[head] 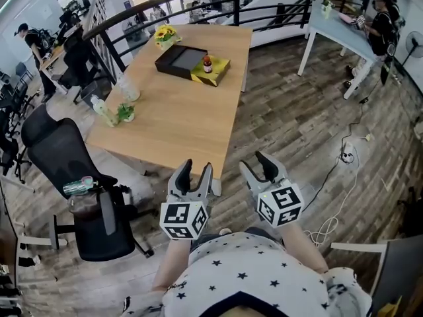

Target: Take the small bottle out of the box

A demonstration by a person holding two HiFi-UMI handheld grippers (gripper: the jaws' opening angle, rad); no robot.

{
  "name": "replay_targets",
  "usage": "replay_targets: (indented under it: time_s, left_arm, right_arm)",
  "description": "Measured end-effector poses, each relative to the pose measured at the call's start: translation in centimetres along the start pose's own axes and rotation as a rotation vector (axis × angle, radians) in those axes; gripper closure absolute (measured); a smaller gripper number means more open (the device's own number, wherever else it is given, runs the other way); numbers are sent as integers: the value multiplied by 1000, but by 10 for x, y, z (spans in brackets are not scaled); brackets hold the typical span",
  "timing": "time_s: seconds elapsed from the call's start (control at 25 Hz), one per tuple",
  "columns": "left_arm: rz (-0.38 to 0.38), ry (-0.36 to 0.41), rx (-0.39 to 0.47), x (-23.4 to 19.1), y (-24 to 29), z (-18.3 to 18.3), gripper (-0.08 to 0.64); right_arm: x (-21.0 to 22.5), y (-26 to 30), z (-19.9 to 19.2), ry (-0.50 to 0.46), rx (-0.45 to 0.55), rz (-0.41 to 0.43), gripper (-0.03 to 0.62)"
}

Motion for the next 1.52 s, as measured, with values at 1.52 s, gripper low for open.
replay_targets:
  time_s: [1.52]
  left_arm:
    - [133,-37,23,29,286,36,364]
  right_arm:
    - [271,137,77,-76,-17,97,394]
Point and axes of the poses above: the fingertips, and each gripper's own axes: y forward along the fingers, x to its right, z out of its top, the point moved 5 cm from there along -y, backward along the fingers, and after that the axes turned 15 degrees about z, right-handed, at the moved point
